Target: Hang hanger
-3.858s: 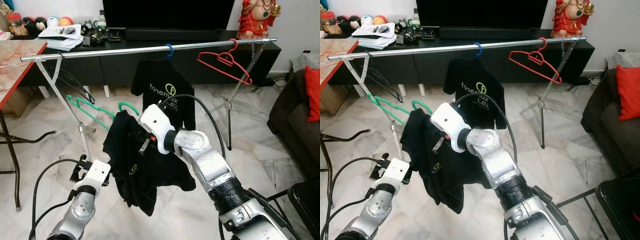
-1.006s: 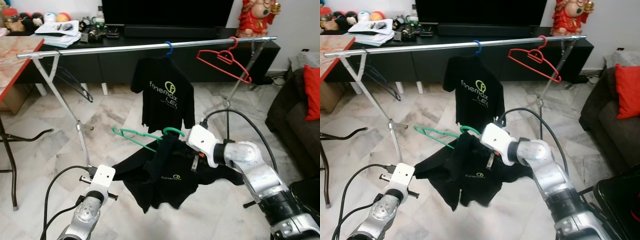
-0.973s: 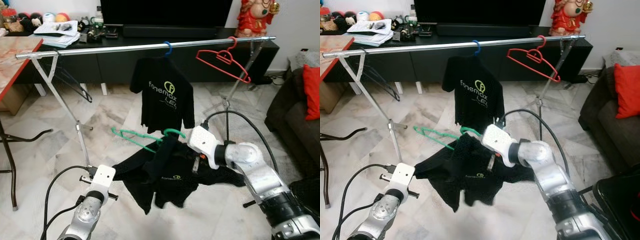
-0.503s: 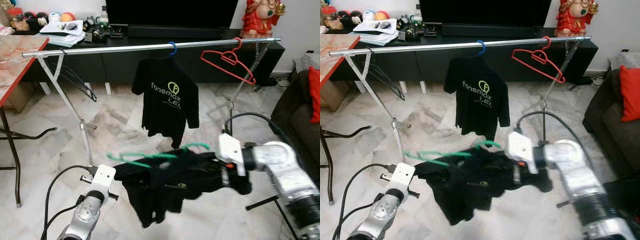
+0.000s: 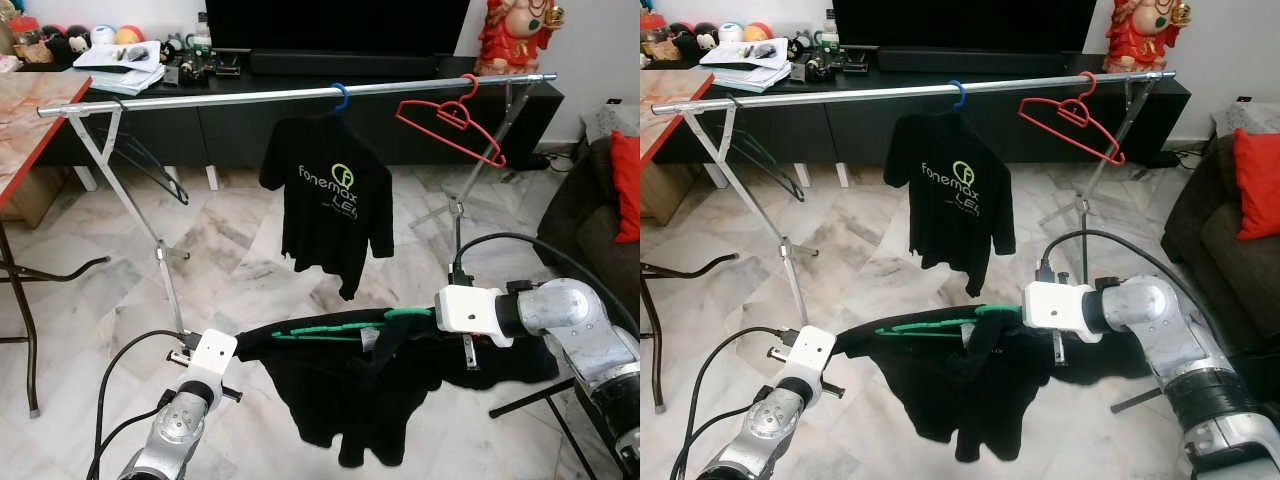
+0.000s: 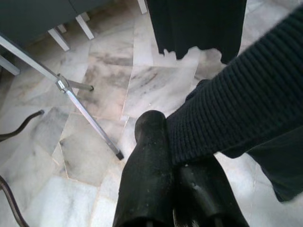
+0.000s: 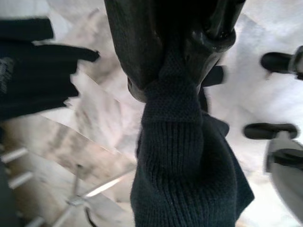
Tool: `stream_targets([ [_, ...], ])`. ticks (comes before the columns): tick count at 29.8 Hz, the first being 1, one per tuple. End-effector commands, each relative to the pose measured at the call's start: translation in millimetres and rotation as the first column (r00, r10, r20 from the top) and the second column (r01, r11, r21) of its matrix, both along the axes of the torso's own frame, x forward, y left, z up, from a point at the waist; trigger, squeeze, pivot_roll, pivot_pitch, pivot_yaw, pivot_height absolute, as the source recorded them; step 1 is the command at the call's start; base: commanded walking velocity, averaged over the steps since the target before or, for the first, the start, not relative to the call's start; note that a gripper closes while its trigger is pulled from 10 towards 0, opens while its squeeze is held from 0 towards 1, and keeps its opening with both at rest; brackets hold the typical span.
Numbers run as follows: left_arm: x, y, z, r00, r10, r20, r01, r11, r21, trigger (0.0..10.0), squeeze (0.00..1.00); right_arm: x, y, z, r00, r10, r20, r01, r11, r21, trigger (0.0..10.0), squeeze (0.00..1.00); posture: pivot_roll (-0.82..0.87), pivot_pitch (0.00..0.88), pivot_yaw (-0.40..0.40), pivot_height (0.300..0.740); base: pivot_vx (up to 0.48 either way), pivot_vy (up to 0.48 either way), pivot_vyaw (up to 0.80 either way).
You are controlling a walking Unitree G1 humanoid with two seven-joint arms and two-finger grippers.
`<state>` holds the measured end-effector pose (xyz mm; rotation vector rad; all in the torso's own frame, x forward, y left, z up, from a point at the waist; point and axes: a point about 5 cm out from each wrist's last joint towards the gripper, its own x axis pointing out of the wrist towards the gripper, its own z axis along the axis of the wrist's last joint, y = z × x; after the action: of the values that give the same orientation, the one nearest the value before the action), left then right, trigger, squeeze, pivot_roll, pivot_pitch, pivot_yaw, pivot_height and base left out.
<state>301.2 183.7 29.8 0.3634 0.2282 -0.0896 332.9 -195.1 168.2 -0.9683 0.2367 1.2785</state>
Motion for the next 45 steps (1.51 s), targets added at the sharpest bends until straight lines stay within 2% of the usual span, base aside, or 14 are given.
stream_targets([
  [1,-1.9,13.8,-1.9,0.999,0.046,-0.026,-0.046,0.999,0.003,0.0,0.0,-4.5,-2.7,1.8,0.999,0.037,-0.022,-0.037,0.999,0.004,0.0,0.0,-0.01,0.138,-0.019,0.74,0.0,0.0,0.0],
  [4,-1.7,14.6,-1.8,0.999,0.041,-0.03,-0.041,0.999,0.008,0.0,0.0,-3.6,-3.0,1.9,0.999,0.04,-0.01,-0.04,0.999,-0.027,0.0,0.0,-0.01,0.138,-0.019,0.74,0.0,0.0,0.0],
  [6,-1.5,15.1,-1.6,0.999,0.04,-0.034,-0.04,0.999,0.008,0.0,0.0,-0.4,-9.2,-2.3,0.999,0.025,0.027,-0.021,0.99,-0.142,0.0,0.0,-0.01,0.139,-0.019,0.74,0.0,0.0,0.0],
  [10,-0.4,15.4,-0.2,0.999,0.038,-0.034,-0.038,0.999,0.009,0.0,0.0,3.6,-12.9,-4.6,0.997,0.015,0.08,0.004,0.974,-0.226,0.0,0.0,-0.01,0.139,-0.021,0.74,0.0,0.0,0.0],
  [21,3.1,14.7,4.4,1.0,0.017,-0.027,-0.016,1.0,0.023,0.0,0.0,25.1,-2.1,6.5,0.959,-0.103,0.265,0.144,0.979,-0.141,0.0,0.0,0.0,0.134,-0.02,0.74,0.0,0.0,0.0],
  [24,3.9,14.7,7.9,1.0,0.004,-0.016,-0.004,1.0,0.017,0.0,0.0,26.1,3.0,4.9,0.956,-0.105,0.275,0.145,0.981,-0.129,0.0,0.0,0.0,0.134,-0.021,0.74,0.0,0.0,0.0],
  [30,17.3,6.9,40.4,0.996,-0.061,0.067,0.07,0.988,-0.14,0.0,0.0,22.0,22.0,-9.5,0.971,-0.079,0.227,0.105,0.989,-0.102,0.0,0.0,0.0,0.135,-0.019,0.74,0.0,0.0,0.0],
  [35,23.9,-11.2,82.4,0.958,-0.268,0.097,0.283,0.935,-0.214,0.0,0.0,20.9,47.5,-22.5,0.982,-0.079,0.172,0.088,0.995,-0.047,0.0,0.0,0.03,0.13,-0.018,0.74,0.0,0.0,0.0],
  [37,22.8,-15.6,86.8,0.946,-0.312,0.093,0.325,0.921,-0.217,0.0,0.0,21.7,52.4,-23.7,0.981,-0.08,0.176,0.088,0.995,-0.04,0.0,0.0,0.03,0.128,-0.017,0.74,0.0,0.0,0.0],
  [39,16.4,-28.8,93.3,0.902,-0.427,0.066,0.431,0.875,-0.22,0.0,0.0,24.1,62.9,-23.8,0.98,-0.099,0.171,0.1,0.995,0.003,0.0,0.0,0.03,0.128,-0.017,0.74,0.0,0.0,0.0],
  [42,13.5,-34.7,95.8,0.882,-0.468,0.058,0.468,0.856,-0.217,0.0,0.0,25.3,67.0,-24.2,0.979,-0.11,0.174,0.11,0.994,0.01,0.0,0.0,0.03,0.128,-0.017,0.74,0.0,0.0,0.0],
  [43,7.6,-42.8,100.0,0.848,-0.529,0.04,0.523,0.82,-0.235,0.0,0.0,28.6,71.0,-24.9,0.969,-0.153,0.192,0.151,0.988,0.025,0.0,0.0,0.03,0.126,-0.02,0.74,0.0,0.0,0.0],
  [44,7.6,-42.8,100.0,0.848,-0.529,0.04,0.523,0.82,-0.235,0.0,0.0,28.6,71.0,-24.9,0.969,-0.153,0.192,0.151,0.988,0.025,0.0,0.0,0.03,0.126,-0.02,0.74,0.0,0.0,0.0],
  [45,2.2,-48.7,103.3,0.815,-0.579,0.026,0.567,0.787,-0.243,0.0,0.0,31.6,72.5,-25.3,0.959,-0.196,0.206,0.193,0.981,0.037,0.0,0.0,0.04,0.126,-0.019,0.74,0.0,0.0,0.0],
])
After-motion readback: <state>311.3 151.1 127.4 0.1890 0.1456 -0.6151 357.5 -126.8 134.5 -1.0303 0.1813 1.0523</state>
